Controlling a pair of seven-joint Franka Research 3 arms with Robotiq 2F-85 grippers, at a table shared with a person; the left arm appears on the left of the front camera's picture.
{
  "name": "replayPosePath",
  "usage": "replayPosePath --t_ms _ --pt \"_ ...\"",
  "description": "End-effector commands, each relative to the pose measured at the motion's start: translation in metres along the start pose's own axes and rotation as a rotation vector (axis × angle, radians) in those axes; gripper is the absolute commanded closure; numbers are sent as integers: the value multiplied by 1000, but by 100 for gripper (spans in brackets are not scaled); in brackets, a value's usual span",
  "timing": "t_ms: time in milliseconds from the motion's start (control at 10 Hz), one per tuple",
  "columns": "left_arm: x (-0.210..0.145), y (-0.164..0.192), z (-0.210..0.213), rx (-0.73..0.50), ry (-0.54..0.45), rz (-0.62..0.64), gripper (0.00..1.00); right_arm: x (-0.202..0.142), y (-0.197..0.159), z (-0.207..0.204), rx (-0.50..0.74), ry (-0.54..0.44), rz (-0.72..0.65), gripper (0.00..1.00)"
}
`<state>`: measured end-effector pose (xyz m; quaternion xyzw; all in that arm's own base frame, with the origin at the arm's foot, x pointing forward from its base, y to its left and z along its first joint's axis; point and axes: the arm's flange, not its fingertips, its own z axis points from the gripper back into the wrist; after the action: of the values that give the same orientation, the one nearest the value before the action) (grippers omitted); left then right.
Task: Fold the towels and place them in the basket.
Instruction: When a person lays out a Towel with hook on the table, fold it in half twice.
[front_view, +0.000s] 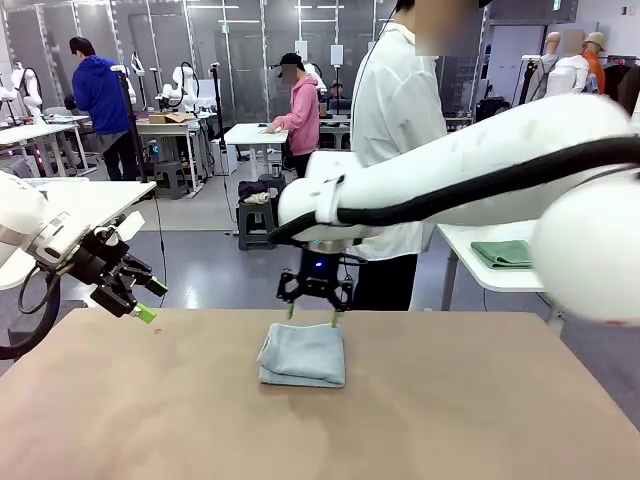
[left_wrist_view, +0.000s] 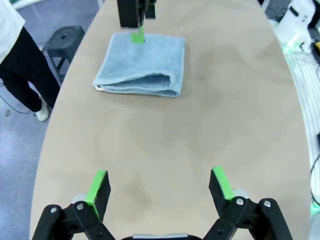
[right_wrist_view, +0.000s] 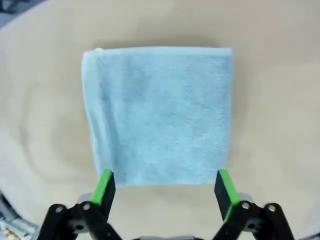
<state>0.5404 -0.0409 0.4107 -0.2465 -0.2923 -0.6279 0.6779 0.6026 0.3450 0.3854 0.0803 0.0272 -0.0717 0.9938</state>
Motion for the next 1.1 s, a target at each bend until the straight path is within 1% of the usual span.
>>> replayPosePath --t_ms 0,100,200,300,400,500,600,700,1000 --pt "2 0 1 4 9 8 0 -23 -68 0 142 10 29 8" --pt "2 0 1 4 9 8 0 -26 -92 2 218 6 57 8" --pt "2 0 1 4 9 8 0 -31 -114 3 279 -17 91 8" --pt "2 0 1 4 9 8 0 -36 -127 3 318 -51 109 8" --pt "2 0 1 4 9 8 0 -37 -135 3 336 -57 95 8" --pt "2 0 1 4 9 8 0 -37 -137 0 335 -55 106 8" --pt "2 0 1 4 9 8 0 -30 -138 0 295 -68 84 8" --pt "2 0 1 4 9 8 0 -26 -136 4 302 -51 76 8" --pt "2 0 1 4 9 8 0 -26 -136 4 302 -51 76 8"
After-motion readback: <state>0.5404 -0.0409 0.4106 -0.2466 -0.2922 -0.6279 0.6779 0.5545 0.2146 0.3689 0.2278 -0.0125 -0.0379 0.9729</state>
